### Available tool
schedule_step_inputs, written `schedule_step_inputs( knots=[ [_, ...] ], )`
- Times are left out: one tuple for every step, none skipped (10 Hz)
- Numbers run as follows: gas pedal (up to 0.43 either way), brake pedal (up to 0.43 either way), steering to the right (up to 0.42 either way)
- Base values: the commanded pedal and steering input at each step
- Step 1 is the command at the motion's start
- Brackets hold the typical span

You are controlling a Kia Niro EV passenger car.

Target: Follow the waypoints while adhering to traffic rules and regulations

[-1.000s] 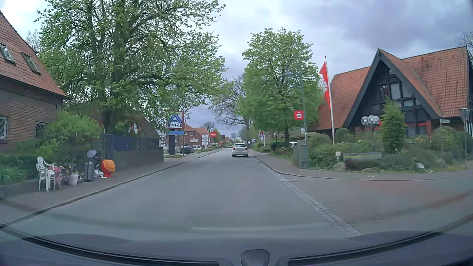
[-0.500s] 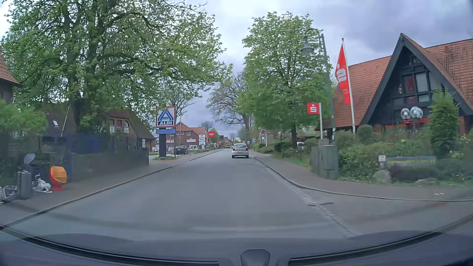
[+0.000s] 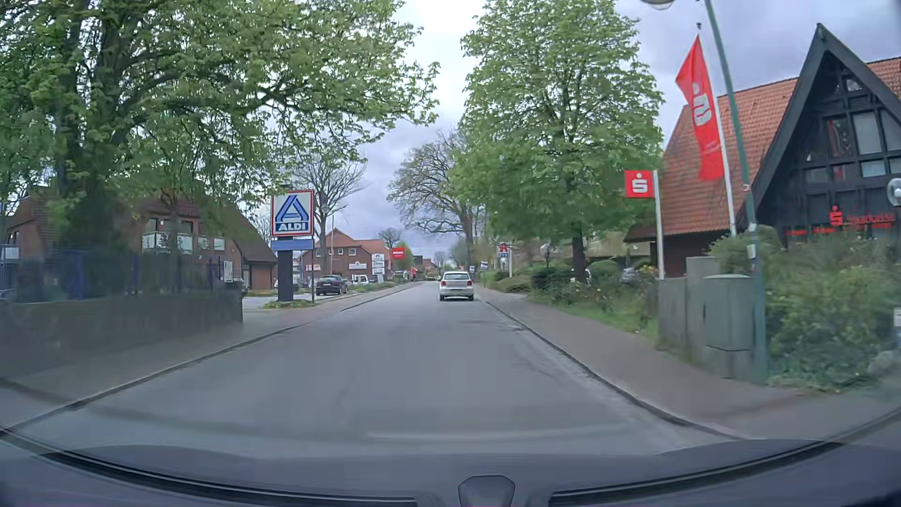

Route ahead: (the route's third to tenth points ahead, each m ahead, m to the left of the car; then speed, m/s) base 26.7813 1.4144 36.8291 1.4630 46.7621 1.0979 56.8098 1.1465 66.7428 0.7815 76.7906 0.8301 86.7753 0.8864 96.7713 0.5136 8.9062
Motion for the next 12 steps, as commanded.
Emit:
schedule_step_inputs(
  knots=[
    [0.067, 0.0, 0.002],
    [0.059, 0.0, 0.002],
    [0.047, 0.0, 0.003],
    [0.047, 0.0, 0.003],
    [0.039, 0.0, 0.004],
    [0.039, 0.0, 0.004],
    [0.039, 0.0, 0.004],
    [0.039, 0.0, 0.004],
    [0.028, 0.0, 0.004],
    [0.028, 0.0, 0.004],
    [0.028, 0.0, 0.002],
    [0.028, 0.0, 0.0]
  ],
)
